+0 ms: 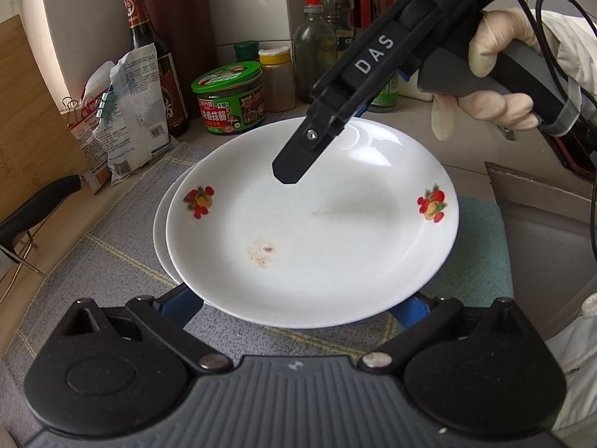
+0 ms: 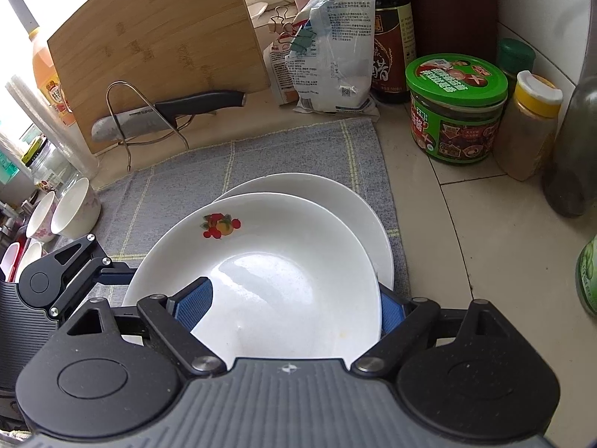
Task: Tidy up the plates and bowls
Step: 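Lower the fruit-print plate onto the stacked white plates with the right gripper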
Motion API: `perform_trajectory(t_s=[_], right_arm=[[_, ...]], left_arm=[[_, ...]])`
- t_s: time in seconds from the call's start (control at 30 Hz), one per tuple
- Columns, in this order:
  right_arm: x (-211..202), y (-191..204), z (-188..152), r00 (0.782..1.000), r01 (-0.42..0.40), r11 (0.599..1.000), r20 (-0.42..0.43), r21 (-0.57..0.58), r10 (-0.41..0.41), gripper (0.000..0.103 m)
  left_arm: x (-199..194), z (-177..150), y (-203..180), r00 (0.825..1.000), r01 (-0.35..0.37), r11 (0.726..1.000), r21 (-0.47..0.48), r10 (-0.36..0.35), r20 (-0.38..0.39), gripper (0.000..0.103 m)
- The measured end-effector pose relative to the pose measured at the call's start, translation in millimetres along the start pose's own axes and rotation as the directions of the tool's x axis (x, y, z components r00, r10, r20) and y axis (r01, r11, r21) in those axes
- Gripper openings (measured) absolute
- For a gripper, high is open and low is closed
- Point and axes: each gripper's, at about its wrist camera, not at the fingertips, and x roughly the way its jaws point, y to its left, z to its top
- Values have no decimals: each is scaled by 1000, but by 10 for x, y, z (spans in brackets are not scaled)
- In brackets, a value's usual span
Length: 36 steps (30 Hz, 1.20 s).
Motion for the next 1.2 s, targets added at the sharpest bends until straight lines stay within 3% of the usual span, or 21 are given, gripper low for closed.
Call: perform_trajectory(t_s=[0.53,1.2], right_arm=[[49,-48,59,999,41,999,-5,-4,-41,93],[107,-82,107,995,94,996,-31,13,-93,93]], left_arm=[[146,99,54,999,-3,999,35,4,-37,102],[269,154,134,996,60,998,30,-57,-73,103]])
